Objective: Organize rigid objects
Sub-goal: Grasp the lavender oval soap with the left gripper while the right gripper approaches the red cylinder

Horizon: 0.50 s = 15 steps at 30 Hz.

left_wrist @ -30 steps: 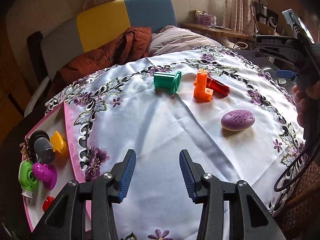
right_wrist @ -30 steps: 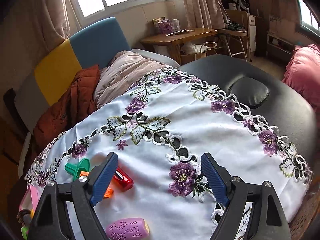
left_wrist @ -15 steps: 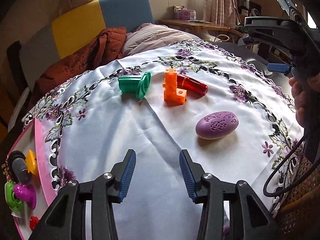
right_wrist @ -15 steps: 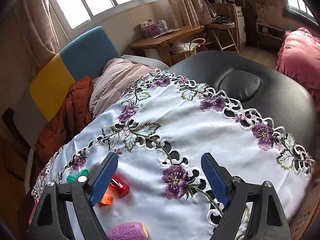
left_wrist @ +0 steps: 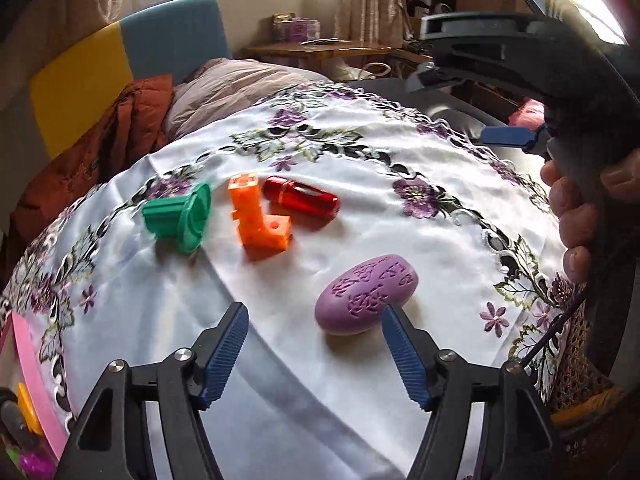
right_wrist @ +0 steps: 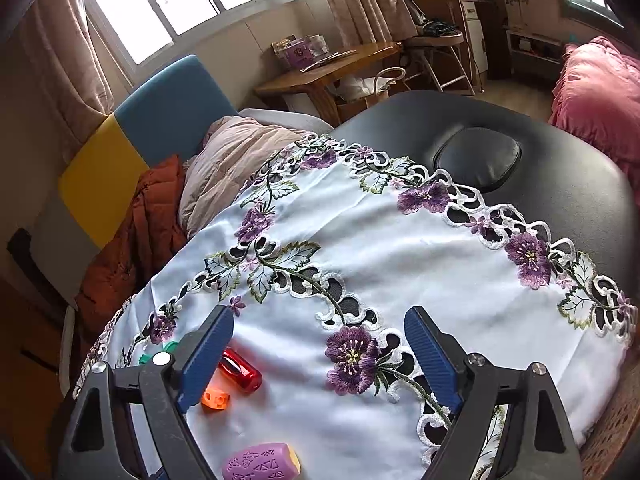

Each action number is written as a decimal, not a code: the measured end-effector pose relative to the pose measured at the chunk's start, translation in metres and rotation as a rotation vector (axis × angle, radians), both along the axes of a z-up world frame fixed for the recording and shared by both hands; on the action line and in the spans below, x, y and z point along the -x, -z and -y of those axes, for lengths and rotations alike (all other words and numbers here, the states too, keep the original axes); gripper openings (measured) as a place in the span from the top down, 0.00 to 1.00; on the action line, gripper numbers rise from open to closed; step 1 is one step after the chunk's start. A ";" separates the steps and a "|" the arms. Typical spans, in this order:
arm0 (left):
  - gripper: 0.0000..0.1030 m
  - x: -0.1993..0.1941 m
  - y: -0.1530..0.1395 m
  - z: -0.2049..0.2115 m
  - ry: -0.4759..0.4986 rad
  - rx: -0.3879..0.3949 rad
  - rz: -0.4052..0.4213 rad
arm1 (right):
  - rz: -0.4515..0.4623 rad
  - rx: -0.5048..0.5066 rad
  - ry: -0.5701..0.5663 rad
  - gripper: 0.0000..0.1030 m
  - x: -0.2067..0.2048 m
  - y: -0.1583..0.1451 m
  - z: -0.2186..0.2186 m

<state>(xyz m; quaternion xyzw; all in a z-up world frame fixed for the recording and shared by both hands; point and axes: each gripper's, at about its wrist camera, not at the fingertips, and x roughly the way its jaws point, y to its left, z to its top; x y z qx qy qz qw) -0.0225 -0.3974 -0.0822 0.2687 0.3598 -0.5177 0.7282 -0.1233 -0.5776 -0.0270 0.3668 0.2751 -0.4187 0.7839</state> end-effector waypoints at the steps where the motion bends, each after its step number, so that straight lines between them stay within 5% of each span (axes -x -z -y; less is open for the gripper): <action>1: 0.28 0.003 0.002 0.007 0.027 -0.008 0.009 | 0.000 -0.003 -0.002 0.15 0.000 0.000 0.000; 8: 0.30 0.010 0.026 0.045 0.105 -0.056 -0.003 | -0.009 -0.009 -0.008 0.14 -0.003 0.003 -0.001; 9: 0.45 0.010 0.031 0.047 0.102 -0.063 -0.021 | -0.012 -0.010 -0.009 0.14 -0.004 0.003 -0.001; 11: 0.57 0.007 0.034 0.042 0.074 -0.041 -0.048 | -0.018 -0.008 -0.011 0.15 -0.005 0.004 -0.001; 15: 0.57 -0.006 0.032 0.014 -0.023 0.006 -0.087 | -0.022 -0.011 -0.024 0.14 -0.007 0.005 -0.002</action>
